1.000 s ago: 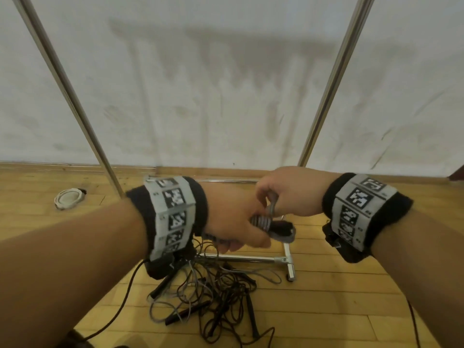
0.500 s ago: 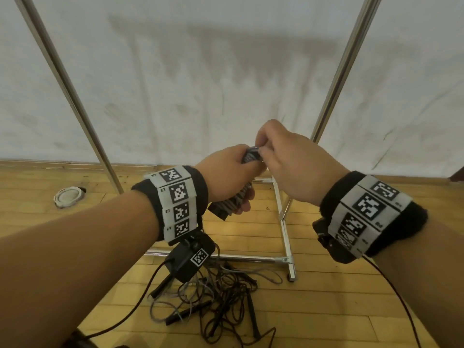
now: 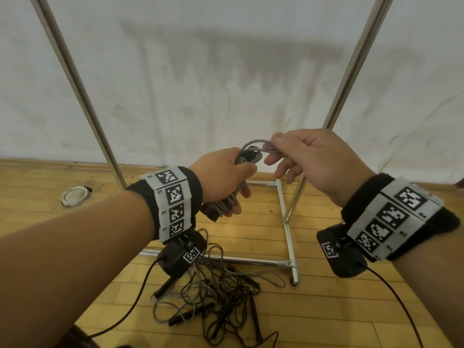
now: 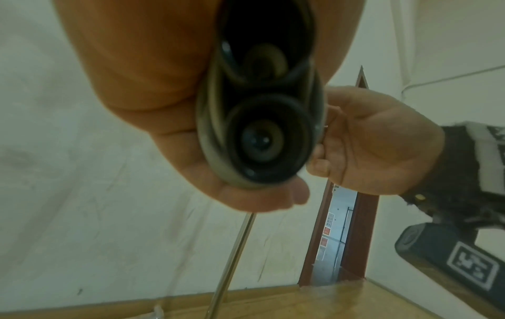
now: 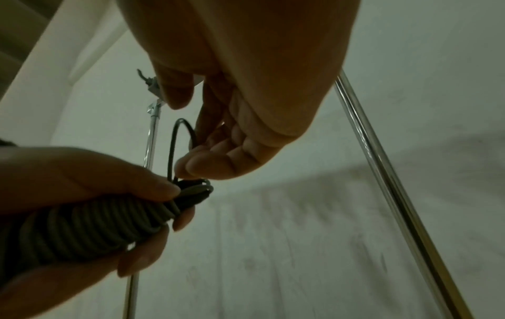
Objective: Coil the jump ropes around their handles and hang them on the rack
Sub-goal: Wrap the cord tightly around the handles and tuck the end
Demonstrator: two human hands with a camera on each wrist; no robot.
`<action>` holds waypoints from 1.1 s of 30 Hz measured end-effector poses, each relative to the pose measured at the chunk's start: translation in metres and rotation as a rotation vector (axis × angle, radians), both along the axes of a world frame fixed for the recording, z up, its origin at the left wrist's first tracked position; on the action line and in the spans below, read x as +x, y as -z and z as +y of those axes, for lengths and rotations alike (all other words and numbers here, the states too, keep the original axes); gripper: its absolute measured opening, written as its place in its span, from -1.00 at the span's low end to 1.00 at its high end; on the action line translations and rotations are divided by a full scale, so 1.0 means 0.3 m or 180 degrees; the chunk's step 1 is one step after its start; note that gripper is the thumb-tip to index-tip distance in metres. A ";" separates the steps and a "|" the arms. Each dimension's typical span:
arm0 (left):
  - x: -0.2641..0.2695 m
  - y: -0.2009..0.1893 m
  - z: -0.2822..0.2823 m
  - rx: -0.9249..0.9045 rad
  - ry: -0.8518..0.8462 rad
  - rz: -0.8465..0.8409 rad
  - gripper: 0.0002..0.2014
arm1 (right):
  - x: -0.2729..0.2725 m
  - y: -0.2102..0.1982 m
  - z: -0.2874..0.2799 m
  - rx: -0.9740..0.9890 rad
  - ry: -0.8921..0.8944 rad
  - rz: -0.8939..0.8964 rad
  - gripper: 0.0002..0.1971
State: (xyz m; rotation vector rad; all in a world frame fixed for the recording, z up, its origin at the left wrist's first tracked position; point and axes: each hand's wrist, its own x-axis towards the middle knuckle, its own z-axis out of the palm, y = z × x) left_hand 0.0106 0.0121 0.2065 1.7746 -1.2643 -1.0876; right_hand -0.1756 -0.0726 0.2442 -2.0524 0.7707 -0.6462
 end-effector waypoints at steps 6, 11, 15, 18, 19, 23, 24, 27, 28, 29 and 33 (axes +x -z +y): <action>-0.005 0.007 0.011 -0.0030 0.0082 -0.0195 -0.86 | -0.002 0.021 -0.008 0.0207 -0.0019 0.0071 -0.90; -0.010 0.002 0.011 -0.0108 0.0074 -0.0094 -0.90 | -0.001 0.041 -0.001 0.0901 0.0188 -0.0134 -0.87; -0.022 -0.002 0.014 -0.0152 0.0274 0.0451 -0.80 | 0.021 0.059 0.030 0.1617 0.0237 -0.0588 -0.67; -0.026 -0.005 0.017 -0.0180 0.0373 0.0968 -0.69 | 0.030 0.059 0.040 0.1973 0.0269 -0.0955 -0.56; -0.027 -0.006 0.017 -0.0201 0.0363 0.1030 -0.70 | 0.031 0.057 0.040 0.2021 0.0282 -0.1001 -0.53; -0.026 0.000 0.012 -0.0239 -0.0004 0.0466 -0.84 | 0.023 0.050 0.025 0.1964 0.0374 -0.1034 -0.61; -0.022 0.002 0.013 -0.0220 -0.0089 0.0254 -0.86 | 0.020 0.047 0.018 0.1927 0.0351 -0.1006 -0.68; -0.010 0.006 0.018 -0.0150 -0.0097 -0.0143 -0.97 | 0.008 0.034 0.005 0.1907 0.0185 -0.0857 -0.84; -0.007 0.005 0.019 -0.0135 -0.0087 -0.0181 -0.97 | 0.005 0.030 0.004 0.1942 0.0124 -0.0798 -0.84; -0.005 0.003 0.019 -0.0122 -0.0078 -0.0192 -0.97 | 0.003 0.027 0.003 0.1966 0.0056 -0.0734 -0.82; -0.006 0.004 0.020 -0.0024 0.0067 -0.0184 -0.96 | -0.001 0.023 0.003 0.1890 -0.0117 -0.0632 -0.79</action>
